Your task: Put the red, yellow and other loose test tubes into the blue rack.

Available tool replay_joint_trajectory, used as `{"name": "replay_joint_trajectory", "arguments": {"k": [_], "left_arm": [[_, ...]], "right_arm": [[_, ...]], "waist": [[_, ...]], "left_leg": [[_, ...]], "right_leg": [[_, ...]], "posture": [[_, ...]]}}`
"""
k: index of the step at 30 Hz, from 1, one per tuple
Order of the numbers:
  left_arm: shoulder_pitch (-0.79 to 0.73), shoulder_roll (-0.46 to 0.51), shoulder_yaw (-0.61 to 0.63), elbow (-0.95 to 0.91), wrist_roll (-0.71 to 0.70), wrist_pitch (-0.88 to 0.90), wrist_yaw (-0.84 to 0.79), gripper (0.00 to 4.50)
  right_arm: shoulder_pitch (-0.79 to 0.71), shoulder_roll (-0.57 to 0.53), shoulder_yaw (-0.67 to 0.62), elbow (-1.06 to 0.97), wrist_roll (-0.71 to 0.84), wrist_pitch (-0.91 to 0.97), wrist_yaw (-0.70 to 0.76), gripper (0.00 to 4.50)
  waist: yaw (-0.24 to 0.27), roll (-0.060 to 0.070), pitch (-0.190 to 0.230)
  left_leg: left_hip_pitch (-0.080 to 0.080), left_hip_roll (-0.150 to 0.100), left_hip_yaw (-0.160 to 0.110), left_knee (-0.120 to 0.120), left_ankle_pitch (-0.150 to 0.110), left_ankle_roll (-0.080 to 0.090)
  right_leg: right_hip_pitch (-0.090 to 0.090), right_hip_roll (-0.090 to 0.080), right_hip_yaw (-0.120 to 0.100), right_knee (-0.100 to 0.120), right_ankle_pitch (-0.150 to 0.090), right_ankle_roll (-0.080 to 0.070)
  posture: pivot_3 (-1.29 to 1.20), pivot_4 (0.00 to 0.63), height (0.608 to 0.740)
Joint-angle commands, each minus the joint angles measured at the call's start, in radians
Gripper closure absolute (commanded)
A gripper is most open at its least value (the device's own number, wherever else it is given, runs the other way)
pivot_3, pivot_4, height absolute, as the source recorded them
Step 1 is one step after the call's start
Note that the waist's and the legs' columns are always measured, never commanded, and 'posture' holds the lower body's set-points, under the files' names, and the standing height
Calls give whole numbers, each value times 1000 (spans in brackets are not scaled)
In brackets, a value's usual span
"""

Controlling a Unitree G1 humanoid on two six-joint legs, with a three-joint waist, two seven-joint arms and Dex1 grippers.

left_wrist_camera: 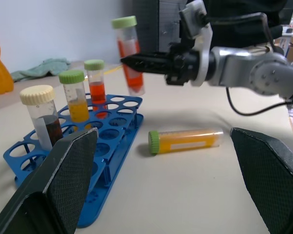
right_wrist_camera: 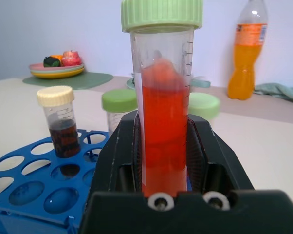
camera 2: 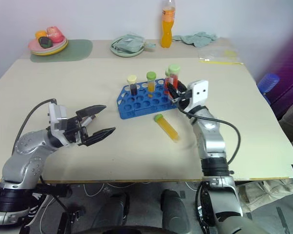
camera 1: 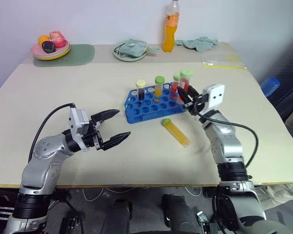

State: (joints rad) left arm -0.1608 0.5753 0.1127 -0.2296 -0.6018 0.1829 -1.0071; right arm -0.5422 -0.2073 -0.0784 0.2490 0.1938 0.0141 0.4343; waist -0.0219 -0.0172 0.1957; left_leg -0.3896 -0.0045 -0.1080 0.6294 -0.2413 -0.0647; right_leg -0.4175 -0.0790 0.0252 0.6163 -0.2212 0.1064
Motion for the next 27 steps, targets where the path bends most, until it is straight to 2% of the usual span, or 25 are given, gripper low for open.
{"name": "replay_joint_trajectory", "arguments": {"k": [1, 27], "left_arm": [[5, 2, 25, -34, -20, 7, 9, 0], [23, 26, 49, -85, -35, 44, 26, 0]], "right_arm": [[-39, -1, 2, 21, -26, -79, -16, 3708], [-106, 22, 5, 297, -68, -242, -77, 3708]], "waist": [[2, 0, 0], [-15, 0, 0]], "left_leg": [[0, 0, 0, 0, 0, 0], [0, 0, 0, 0, 0, 0]], "right_leg": [[0, 0, 0, 0, 0, 0], [1, 0, 0, 0, 0, 0]], "posture": [[0, 150, 740], [0, 150, 740]]}}
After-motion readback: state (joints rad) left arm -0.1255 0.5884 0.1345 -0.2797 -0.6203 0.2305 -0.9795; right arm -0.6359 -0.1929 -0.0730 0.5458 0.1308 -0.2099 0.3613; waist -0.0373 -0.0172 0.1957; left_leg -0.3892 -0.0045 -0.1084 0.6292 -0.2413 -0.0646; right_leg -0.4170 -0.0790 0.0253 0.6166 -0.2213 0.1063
